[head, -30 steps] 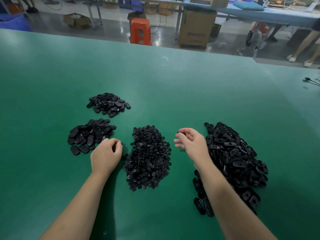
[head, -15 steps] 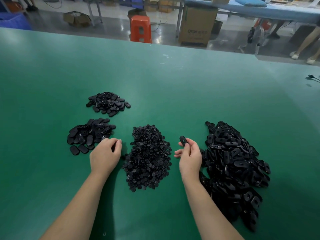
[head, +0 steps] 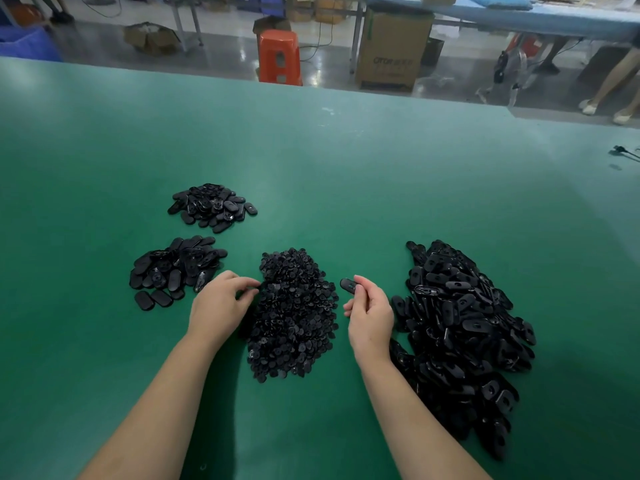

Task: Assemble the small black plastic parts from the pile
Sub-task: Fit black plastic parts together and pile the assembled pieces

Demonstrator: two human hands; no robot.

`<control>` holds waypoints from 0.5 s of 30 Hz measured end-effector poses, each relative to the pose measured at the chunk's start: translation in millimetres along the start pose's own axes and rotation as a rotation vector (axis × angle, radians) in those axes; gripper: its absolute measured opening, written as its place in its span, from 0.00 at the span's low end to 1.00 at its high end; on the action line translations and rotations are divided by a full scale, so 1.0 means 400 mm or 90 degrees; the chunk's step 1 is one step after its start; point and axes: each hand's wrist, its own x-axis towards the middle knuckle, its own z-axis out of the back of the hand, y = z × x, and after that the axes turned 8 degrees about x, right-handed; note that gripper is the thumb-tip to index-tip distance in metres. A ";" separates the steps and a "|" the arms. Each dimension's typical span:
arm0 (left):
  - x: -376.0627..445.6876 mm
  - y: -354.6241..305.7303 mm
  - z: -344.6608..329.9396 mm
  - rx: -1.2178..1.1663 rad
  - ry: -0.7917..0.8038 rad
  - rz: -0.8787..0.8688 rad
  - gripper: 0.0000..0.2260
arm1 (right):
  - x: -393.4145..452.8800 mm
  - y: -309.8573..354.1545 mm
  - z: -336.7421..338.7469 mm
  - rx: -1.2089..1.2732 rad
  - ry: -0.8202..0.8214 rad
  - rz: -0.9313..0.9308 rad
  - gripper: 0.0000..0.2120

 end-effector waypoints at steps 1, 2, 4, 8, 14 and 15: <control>0.003 -0.003 -0.002 0.003 0.004 0.002 0.06 | 0.000 -0.001 0.000 -0.001 0.004 0.004 0.11; 0.006 -0.005 -0.003 0.005 0.007 0.003 0.06 | 0.001 -0.001 0.001 -0.002 0.008 0.007 0.11; 0.013 -0.009 -0.004 0.014 0.010 0.003 0.06 | 0.002 -0.001 0.001 -0.008 0.018 0.008 0.13; 0.020 -0.017 -0.001 0.022 0.017 0.014 0.04 | 0.000 0.000 0.004 -0.013 0.020 0.013 0.13; 0.021 -0.017 0.006 0.029 0.015 0.020 0.04 | 0.002 -0.003 0.004 -0.009 0.017 0.022 0.13; 0.020 -0.016 0.007 0.032 0.014 0.020 0.04 | 0.001 -0.003 0.003 -0.006 0.017 0.025 0.13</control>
